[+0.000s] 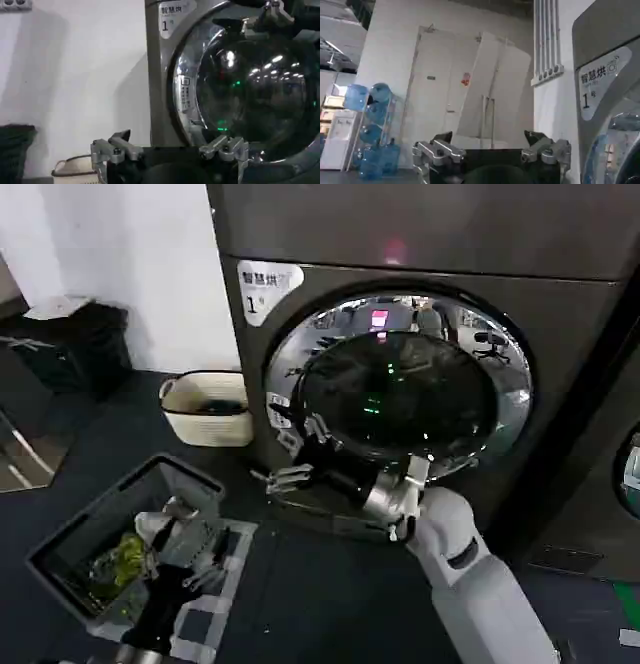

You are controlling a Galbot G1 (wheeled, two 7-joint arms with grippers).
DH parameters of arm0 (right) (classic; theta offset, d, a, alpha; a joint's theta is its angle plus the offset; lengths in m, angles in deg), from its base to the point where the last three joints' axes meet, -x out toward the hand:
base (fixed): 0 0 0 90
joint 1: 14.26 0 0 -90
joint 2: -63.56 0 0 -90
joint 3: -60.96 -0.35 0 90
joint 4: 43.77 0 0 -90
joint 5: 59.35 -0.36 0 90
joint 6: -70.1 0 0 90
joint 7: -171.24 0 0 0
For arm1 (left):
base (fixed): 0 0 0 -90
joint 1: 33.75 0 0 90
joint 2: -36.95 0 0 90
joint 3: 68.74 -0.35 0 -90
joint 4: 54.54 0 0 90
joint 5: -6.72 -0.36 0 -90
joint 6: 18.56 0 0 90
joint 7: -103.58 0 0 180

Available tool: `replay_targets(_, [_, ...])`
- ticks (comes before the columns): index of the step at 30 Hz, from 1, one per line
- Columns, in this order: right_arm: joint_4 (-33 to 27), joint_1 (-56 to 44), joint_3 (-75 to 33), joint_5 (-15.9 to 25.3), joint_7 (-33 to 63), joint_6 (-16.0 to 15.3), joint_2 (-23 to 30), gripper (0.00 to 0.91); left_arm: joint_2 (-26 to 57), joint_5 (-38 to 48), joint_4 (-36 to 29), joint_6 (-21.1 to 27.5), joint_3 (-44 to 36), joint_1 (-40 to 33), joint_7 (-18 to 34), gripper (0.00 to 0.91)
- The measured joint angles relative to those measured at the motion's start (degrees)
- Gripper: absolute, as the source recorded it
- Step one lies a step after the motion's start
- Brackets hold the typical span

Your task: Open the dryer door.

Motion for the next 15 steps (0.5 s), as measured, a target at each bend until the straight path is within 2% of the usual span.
replay_targets(3, [-1.3, -1.2, -1.7, 4.3, -2.3, -1.5, 0.0, 0.907, 0.0, 0.1, -0.5, 0.0, 0.1, 0.3, -0.1, 0.907])
replay_targets(6, [-2.6, -2.4, -3.7, 6.8, -2.5, -2.7, -0.5, 0.907, 0.0, -0.2, -0.5, 0.0, 0.1, 0.4, -0.1, 0.907])
replay_targets(15, [-6.5, -0.7, -4.6, 8.7, -1.3, -3.5, -2.2, 0.907, 0.2, 0.1, 0.3, 0.1, -0.3, -0.2, 0.3, 0.907])
